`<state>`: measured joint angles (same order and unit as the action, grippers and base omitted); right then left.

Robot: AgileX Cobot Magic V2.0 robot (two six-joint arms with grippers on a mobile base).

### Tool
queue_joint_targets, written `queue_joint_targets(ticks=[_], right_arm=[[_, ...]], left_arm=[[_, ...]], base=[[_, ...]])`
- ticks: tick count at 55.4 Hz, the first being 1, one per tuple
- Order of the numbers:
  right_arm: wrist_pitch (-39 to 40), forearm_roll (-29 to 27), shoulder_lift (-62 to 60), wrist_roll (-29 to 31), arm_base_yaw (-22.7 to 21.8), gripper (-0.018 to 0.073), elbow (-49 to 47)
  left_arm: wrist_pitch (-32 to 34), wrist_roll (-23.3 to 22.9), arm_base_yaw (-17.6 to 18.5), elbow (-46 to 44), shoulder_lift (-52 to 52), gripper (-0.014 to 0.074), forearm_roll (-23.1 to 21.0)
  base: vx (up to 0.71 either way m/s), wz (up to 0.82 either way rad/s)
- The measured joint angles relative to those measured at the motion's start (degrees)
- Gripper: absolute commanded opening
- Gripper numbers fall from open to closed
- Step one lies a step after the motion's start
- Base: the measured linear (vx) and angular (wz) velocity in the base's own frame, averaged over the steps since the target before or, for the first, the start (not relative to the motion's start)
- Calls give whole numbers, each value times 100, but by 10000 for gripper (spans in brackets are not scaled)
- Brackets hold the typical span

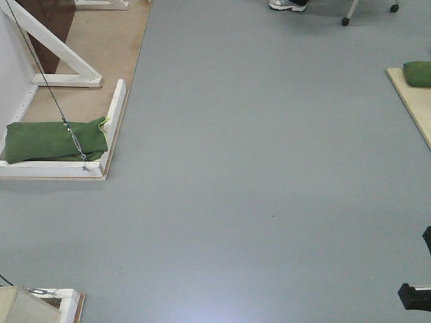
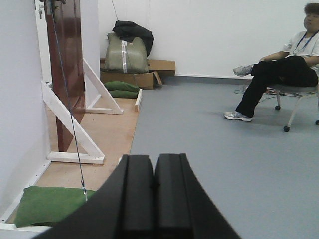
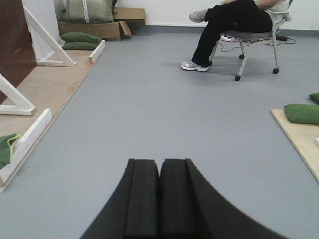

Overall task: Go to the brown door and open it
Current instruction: 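Drive the base forward alongside the wooden platform toward the brown door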

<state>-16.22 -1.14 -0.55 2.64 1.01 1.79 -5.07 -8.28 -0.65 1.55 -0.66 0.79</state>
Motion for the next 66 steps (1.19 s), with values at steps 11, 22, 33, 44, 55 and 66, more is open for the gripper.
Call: queue_joint_targets(ticks=[11, 22, 33, 44, 55, 66], right_arm=[[0, 0, 0, 0, 0, 0, 0], [0, 0, 0, 0, 0, 0, 0], [0, 0, 0, 0, 0, 0, 0], [0, 0, 0, 0, 0, 0, 0], [0, 0, 0, 0, 0, 0, 0], [0, 0, 0, 0, 0, 0, 0]], left_arm=[[0, 0, 0, 0, 0, -3, 0], [0, 0, 0, 0, 0, -3, 0], [0, 0, 0, 0, 0, -3, 0], [0, 0, 0, 0, 0, -3, 0], [0, 0, 0, 0, 0, -3, 0], [0, 0, 0, 0, 0, -3, 0]], base=[[0, 0], [0, 0], [0, 0], [0, 0], [0, 0], [0, 0]])
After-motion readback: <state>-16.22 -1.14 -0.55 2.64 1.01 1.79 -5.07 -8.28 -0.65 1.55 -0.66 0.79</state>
